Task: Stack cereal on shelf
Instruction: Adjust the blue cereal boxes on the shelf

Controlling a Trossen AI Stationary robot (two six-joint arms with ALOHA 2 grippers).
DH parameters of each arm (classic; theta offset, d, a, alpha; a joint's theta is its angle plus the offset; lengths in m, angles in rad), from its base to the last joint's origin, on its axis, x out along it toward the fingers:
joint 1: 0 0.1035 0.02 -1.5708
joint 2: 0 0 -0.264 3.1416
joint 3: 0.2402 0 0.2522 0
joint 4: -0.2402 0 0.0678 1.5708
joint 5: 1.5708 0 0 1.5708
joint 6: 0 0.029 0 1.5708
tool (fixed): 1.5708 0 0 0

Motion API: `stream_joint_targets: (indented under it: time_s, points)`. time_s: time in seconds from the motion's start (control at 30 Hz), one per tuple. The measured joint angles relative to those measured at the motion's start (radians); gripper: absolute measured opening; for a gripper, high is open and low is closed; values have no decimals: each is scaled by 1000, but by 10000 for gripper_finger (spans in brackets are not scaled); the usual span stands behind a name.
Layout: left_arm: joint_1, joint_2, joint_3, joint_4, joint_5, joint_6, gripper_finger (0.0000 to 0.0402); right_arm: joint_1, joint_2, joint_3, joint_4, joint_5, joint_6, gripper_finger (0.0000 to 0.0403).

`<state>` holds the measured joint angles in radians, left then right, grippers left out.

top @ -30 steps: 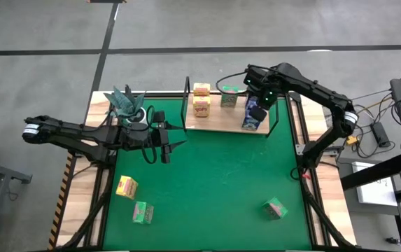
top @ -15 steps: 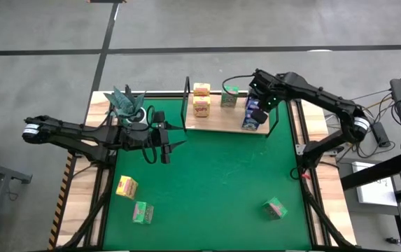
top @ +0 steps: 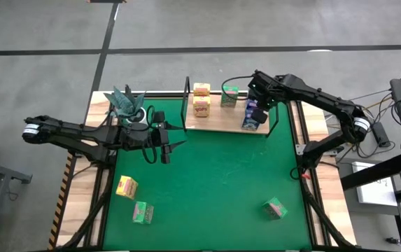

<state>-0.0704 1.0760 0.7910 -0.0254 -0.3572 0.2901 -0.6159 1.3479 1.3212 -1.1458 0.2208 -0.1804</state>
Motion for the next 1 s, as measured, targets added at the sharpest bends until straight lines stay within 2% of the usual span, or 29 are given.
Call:
stream_joint_targets:
  time_s: [0.57, 0.9, 1.0]
  points:
    - [0, 0, 0, 0, 0, 0, 201, 0, 1, 0, 3, 42, -102, 9]
    - [0, 0, 0, 0, 0, 0, 201, 21, -24, 28, 2, 33, -26, 9]
    - [0, 0, 0, 0, 0, 0, 201, 45, -48, 48, 7, -17, 10, 9]
